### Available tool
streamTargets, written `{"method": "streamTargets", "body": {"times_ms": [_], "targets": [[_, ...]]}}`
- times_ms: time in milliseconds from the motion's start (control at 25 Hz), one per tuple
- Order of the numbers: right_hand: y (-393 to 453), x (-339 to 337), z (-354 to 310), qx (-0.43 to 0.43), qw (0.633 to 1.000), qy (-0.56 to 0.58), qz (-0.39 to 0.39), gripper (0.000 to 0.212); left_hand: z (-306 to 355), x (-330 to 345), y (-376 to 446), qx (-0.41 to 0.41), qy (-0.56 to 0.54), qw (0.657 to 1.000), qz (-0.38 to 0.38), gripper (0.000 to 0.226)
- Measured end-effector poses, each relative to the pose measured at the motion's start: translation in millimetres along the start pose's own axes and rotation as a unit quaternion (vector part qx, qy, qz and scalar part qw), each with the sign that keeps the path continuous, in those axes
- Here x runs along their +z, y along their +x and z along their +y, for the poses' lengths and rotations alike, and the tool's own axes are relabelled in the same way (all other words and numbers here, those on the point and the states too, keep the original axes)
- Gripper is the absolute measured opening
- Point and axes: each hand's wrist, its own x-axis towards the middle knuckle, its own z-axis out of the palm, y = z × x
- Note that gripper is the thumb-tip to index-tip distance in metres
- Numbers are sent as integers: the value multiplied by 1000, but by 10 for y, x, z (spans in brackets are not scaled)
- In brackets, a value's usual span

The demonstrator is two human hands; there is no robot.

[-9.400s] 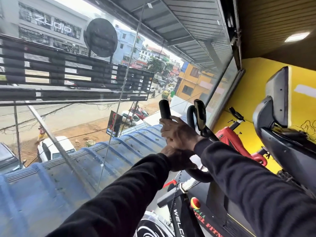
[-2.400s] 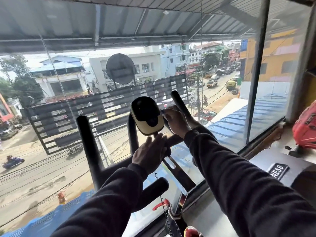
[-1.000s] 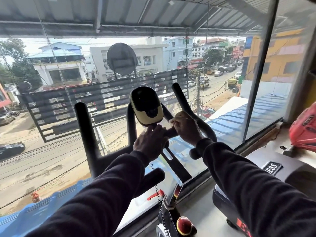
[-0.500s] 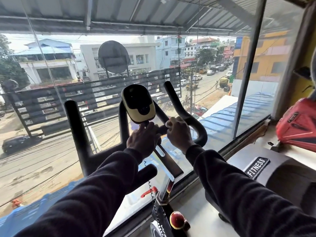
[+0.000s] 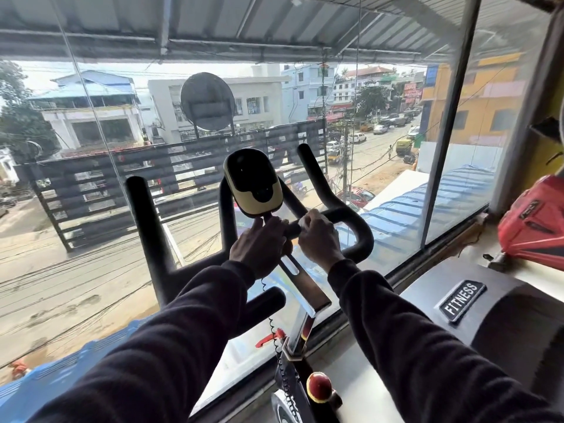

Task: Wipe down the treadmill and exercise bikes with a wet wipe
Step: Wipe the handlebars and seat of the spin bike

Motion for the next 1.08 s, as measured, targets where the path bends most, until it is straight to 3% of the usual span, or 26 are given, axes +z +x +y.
{"method": "streamTargets", "body": {"times_ms": [120,240,320,400,440,560,720,800,880,960,1080], "targets": [[-87,57,-41,-14,1000,18,-5,14,90,-196,-79,22,-28,999,8,27],[-111,61,-101,24,998,43,30,6,69,-179,-82,36,-37,999,12,47],[-230,117,-158,-3,998,58,-23,8,-23,-60,-63,36,-56,998,7,54],[-189,-13,-94,-7,996,75,-49,16,7,-54,-86,47,-27,998,9,45],[-86,-120,-20,6,997,72,-25,16,64,-97,-122,50,3,999,17,34],[256,-349,277,-5,997,-62,56,18,206,-179,-89,74,47,992,89,22],[281,-134,352,-99,977,-187,-15,44,310,-179,263,138,88,983,89,32],[346,-201,488,-112,971,-211,1,48,301,-133,392,156,144,974,77,35],[455,-279,551,-66,973,-223,10,46,260,-67,488,167,192,964,72,39],[555,-253,476,-61,975,-214,-1,38,256,-33,575,183,171,966,72,41],[587,-165,450,-140,970,-194,-36,31,299,-2,666,191,115,972,68,34]]}}
